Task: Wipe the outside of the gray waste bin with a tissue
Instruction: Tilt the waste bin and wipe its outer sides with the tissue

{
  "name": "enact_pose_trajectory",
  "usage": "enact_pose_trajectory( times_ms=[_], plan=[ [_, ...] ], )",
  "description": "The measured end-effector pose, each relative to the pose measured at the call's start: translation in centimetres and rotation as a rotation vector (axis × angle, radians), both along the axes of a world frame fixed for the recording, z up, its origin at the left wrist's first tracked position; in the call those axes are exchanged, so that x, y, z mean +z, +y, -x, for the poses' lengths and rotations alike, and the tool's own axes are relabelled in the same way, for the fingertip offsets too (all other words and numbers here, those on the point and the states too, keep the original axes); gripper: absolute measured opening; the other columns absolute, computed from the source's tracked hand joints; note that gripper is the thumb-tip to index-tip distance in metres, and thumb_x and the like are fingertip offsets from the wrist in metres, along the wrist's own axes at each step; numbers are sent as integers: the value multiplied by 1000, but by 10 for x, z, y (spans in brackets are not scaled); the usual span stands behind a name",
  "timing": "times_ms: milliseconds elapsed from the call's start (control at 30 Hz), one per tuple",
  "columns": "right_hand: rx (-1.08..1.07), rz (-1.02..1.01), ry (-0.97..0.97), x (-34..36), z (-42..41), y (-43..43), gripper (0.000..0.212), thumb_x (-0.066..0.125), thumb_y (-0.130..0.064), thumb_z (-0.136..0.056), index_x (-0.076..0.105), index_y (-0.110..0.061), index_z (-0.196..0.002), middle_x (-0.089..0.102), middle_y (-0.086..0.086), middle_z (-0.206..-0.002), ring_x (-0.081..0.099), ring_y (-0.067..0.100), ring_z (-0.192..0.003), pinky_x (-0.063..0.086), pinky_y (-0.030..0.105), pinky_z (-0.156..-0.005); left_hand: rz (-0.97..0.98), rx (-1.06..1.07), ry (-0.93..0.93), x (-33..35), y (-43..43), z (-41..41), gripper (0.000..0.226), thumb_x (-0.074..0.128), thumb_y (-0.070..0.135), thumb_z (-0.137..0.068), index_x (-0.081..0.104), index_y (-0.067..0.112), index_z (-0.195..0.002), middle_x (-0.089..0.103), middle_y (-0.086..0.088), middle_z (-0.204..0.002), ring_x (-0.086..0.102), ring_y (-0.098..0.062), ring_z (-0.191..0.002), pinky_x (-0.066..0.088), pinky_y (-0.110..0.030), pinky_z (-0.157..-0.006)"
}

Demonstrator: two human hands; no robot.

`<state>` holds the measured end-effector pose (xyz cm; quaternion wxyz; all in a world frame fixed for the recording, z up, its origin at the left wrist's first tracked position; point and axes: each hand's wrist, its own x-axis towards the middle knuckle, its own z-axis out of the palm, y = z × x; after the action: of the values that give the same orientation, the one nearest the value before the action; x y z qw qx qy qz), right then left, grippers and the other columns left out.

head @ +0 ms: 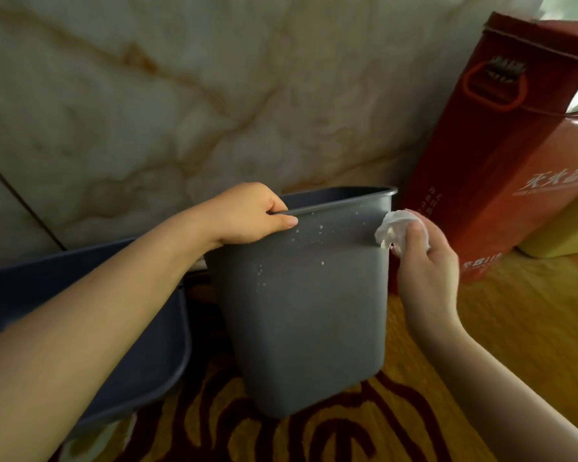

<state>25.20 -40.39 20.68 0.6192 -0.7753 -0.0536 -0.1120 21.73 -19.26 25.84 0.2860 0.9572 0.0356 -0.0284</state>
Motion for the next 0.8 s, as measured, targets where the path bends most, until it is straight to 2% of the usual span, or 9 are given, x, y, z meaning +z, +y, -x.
enact_pose_trajectory(
  times_ms=[100,167,233,333,433,500,600,667,800],
  plan=[
    [79,215,-87,-13,-2,14,28,36,-26,-98,62,-15,-99,56,-15,-92,51,11,-94,40,35,-84,137,31,18,-1,-2,1,25,54,30,-89,69,21,-71,70,-2,-74,61,-15,-69,47,-27,-70],
    [142,306,-177,-21,4,29,35,35,-26,-99,54,-12,-126,52,-9,-118,41,9,-115,27,24,-98,225,58,21,-2,-1,0,23,56,30,-88,70,23,-71,73,-2,-76,64,-13,-68,49,-27,-73],
    [205,384,-328,-20,21,47,43,33,-23,-98,46,-5,-134,42,-1,-139,28,11,-133,13,15,-109,312,104,27,-5,2,-2,23,58,31,-87,73,19,-75,75,-6,-79,67,-15,-68,53,-29,-74],
    [253,515,-578,-32,38,65,42,34,-18,-94,52,1,-128,51,9,-135,35,19,-127,26,27,-109,400,176,20,-16,4,-3,32,56,37,-86,74,17,-70,75,-4,-71,67,-11,-60,53,-24,-62],
    [231,670,-533,-43,25,64,41,44,-21,-93,53,-8,-130,53,5,-138,52,28,-117,44,42,-96,436,227,40,-32,5,-3,39,52,37,-89,72,10,-70,73,-6,-72,64,-16,-64,48,-25,-63],
    [166,747,-505,-49,7,57,42,55,-20,-90,53,-9,-130,53,5,-138,54,34,-114,43,45,-97,408,236,62,-37,10,-5,49,49,40,-90,65,-6,-82,60,-13,-75,55,-20,-70,42,-30,-69],
    [70,805,-428,-49,-21,47,44,56,-22,-90,51,-9,-132,48,12,-141,47,36,-125,36,50,-104,396,254,64,-39,15,-5,49,47,42,-90,67,-3,-85,64,-14,-79,61,-24,-75,50,-35,-78],
    [69,795,-359,-49,-32,47,45,50,-22,-94,45,-7,-136,40,15,-147,36,35,-134,27,47,-111,405,285,51,-39,17,-6,45,48,42,-90,73,5,-84,76,-8,-84,70,-22,-82,51,-29,-77],
    [157,642,-326,-47,-33,75,52,45,-22,-96,31,1,-141,25,17,-153,18,28,-143,8,29,-115,419,324,58,-38,16,-10,42,48,41,-90,75,11,-78,75,1,-77,69,-12,-73,51,-25,-76]
  ],
)
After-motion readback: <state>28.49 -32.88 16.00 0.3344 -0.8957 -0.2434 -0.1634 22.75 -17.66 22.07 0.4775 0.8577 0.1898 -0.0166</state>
